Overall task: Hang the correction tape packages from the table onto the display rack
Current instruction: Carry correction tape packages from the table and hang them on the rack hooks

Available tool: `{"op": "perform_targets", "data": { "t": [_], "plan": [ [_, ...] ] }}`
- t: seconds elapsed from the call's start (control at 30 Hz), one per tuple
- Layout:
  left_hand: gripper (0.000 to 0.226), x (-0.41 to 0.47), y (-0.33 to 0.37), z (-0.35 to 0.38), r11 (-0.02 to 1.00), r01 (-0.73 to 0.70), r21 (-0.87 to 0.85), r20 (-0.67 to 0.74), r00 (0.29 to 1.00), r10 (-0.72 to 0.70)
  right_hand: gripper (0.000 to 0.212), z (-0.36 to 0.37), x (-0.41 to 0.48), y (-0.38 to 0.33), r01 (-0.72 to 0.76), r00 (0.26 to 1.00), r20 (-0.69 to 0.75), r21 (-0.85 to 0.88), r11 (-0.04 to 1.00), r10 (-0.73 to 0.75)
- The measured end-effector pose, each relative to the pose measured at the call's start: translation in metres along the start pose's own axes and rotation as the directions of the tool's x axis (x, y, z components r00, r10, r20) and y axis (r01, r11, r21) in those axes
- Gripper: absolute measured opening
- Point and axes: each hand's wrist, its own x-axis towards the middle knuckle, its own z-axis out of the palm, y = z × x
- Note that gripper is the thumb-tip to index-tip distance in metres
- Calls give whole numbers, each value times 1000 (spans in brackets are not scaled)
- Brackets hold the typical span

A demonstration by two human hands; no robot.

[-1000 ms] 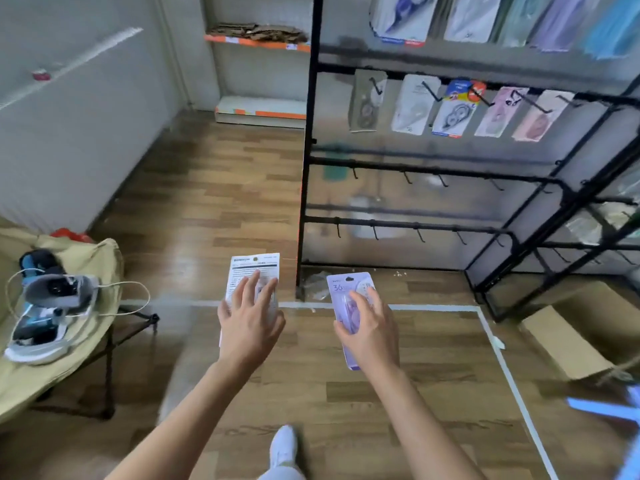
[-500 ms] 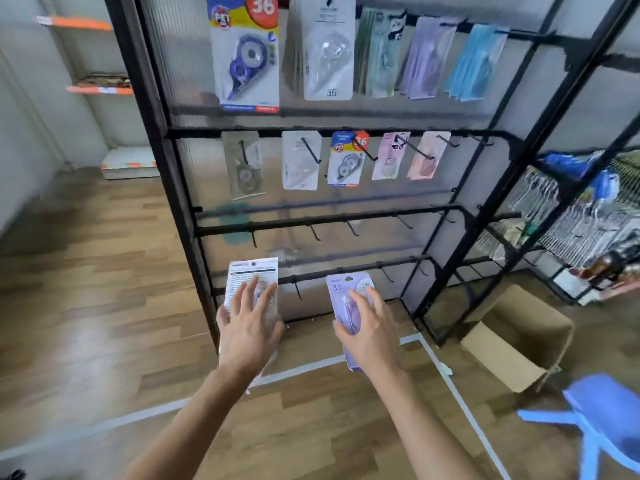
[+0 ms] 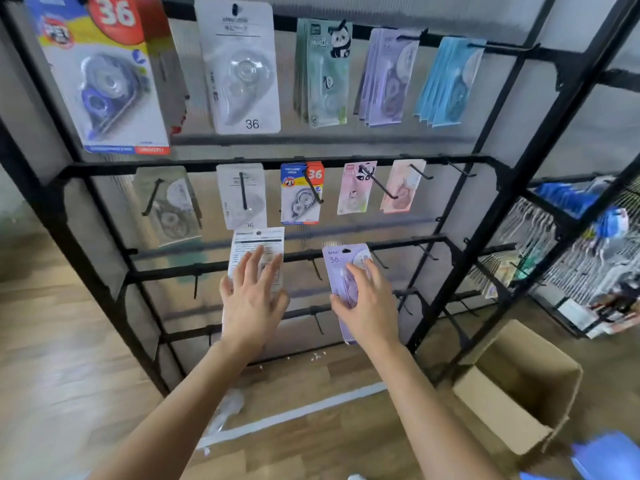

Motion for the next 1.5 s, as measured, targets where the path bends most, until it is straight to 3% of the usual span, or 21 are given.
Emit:
{"op": "perform_targets", "data": {
  "t": [0.33,0.7,1.3,1.5],
  "plan": [
    [59,106,104,34,999,-11,39,-191,981,18,55,-64,152,71,264,955,-170,114,958,-243],
    [61,166,141,2,998,-50,42,-367,928,62,61,-127,273,32,449,808,-483,131,884,-339],
    [62,189,137,-16,998,-45,42,-398,915,58,56,-115,313,21,408,795,-527,99,908,-300],
    [62,189,135,-15,998,-48,41,-387,920,60,56,-99,348,22,384,844,-430,68,921,-320]
  ]
}}
